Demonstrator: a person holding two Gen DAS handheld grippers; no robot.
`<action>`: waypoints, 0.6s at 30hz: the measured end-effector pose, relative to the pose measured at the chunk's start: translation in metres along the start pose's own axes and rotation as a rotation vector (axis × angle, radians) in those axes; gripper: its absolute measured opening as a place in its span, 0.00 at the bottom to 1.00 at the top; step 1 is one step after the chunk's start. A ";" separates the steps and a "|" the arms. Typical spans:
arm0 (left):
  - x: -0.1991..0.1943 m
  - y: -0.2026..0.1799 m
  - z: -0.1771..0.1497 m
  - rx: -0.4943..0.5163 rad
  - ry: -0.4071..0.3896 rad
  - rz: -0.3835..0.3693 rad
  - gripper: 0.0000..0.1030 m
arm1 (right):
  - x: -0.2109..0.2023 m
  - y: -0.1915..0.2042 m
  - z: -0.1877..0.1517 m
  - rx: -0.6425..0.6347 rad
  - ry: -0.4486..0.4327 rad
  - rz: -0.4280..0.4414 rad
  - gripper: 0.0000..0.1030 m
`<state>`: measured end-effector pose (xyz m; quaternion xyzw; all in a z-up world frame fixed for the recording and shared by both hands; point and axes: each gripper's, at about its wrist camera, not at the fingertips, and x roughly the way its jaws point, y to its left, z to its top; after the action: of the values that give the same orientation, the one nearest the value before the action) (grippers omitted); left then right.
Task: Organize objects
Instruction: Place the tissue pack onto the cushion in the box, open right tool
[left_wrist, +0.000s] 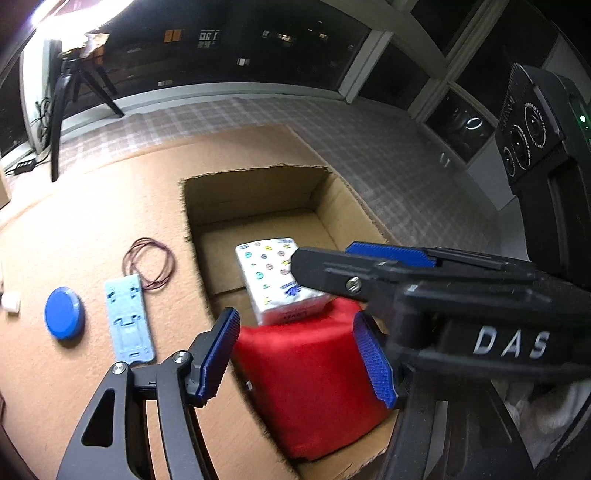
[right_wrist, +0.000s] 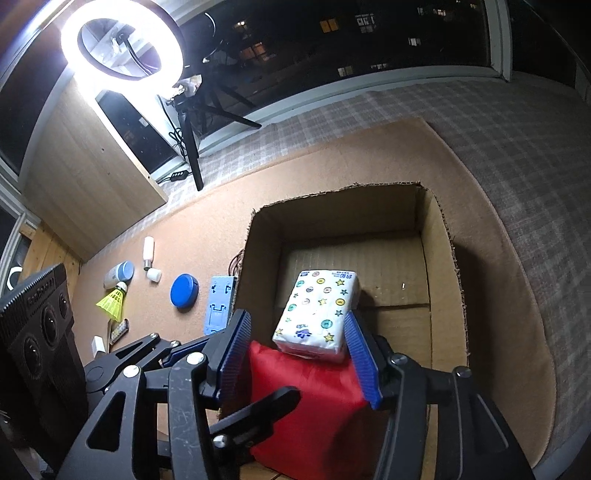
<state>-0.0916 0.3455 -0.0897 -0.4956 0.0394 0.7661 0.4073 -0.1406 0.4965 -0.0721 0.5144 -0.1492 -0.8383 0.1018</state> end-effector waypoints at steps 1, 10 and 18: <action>-0.003 0.003 -0.002 -0.004 -0.002 0.002 0.66 | -0.001 0.002 0.000 0.003 -0.003 0.002 0.50; -0.054 0.049 -0.030 -0.076 -0.044 0.060 0.66 | -0.001 0.032 -0.008 -0.021 -0.003 0.044 0.52; -0.118 0.129 -0.067 -0.202 -0.078 0.177 0.66 | 0.006 0.081 -0.026 -0.105 0.017 0.091 0.52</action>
<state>-0.1078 0.1600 -0.0747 -0.4986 -0.0102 0.8178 0.2873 -0.1189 0.4155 -0.0595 0.5082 -0.1274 -0.8351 0.1679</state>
